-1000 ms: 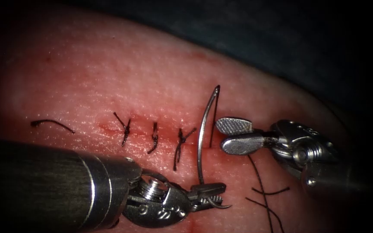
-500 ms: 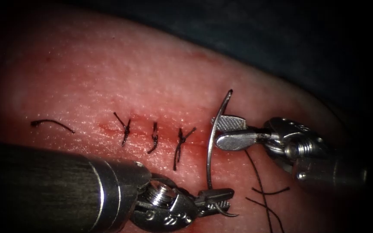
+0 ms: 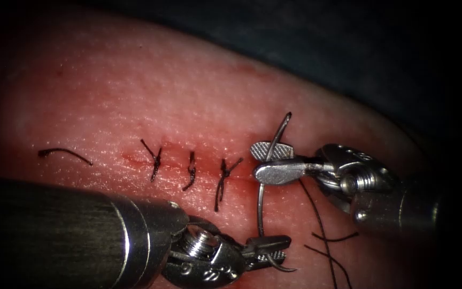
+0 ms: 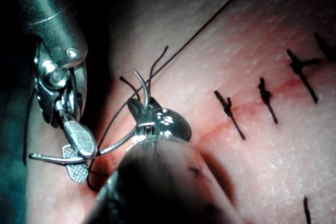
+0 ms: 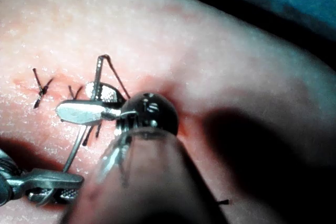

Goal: Wound Closure
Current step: Pass the needle to the right needle driver

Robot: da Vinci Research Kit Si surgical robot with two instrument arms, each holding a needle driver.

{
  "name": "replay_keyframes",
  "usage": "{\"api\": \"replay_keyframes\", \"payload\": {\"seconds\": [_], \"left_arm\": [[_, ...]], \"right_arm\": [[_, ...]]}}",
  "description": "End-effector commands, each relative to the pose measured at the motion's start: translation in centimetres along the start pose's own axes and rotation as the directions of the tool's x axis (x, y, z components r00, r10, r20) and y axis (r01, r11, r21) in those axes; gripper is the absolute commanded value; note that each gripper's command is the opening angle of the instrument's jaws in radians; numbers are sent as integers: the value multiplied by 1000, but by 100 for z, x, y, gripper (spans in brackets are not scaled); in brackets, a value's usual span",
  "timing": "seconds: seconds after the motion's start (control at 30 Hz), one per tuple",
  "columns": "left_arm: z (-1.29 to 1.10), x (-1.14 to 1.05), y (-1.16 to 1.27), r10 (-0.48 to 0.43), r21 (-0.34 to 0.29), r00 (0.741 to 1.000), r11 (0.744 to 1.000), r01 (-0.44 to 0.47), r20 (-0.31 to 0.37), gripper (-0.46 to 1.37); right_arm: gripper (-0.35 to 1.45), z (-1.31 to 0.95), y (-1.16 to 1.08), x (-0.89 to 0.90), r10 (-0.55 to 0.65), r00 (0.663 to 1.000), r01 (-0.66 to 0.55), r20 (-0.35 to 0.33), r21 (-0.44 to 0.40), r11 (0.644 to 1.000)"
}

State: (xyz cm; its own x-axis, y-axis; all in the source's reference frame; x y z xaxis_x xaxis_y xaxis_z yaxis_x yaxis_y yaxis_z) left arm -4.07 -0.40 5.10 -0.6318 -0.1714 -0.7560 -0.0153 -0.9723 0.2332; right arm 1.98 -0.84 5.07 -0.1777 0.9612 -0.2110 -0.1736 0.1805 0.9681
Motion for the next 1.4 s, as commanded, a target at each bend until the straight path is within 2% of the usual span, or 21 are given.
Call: {"api": "replay_keyframes", "payload": {"seconds": [0.03,0.2,0.3,0.37,1.0,1.07,1.1,1.4], "left_arm": [[0,0,0,-1,-4,1000,1000,1,0,-35],[0,2,0,-1,-4,1000,1000,1,0,-35],[0,3,0,-2,-1,1000,1000,2,-1,-35],[0,3,0,-3,-1,1000,1000,3,-1,-35],[-2,5,-2,0,6,1000,1000,0,-5,-35],[-2,5,-2,0,6,1000,1000,0,-5,-35],[-2,5,-2,-1,6,1000,1000,1,-5,-35],[-2,5,-2,-1,5,1000,1000,1,-7,-35]], "right_arm": [[68,0,0,0,0,1000,0,-1,-1,1000],[57,0,1,1,12,1000,-12,-1,-1,1000],[27,0,1,0,23,1000,-23,-1,0,1000],[17,0,1,-1,35,999,-35,-1,1,999],[15,6,-4,-8,70,998,-70,10,4,998],[-5,7,-4,-9,69,998,-69,12,5,998],[-35,7,-4,-11,69,998,-69,13,5,998],[-35,3,-8,-15,116,993,-117,30,15,993]]}}
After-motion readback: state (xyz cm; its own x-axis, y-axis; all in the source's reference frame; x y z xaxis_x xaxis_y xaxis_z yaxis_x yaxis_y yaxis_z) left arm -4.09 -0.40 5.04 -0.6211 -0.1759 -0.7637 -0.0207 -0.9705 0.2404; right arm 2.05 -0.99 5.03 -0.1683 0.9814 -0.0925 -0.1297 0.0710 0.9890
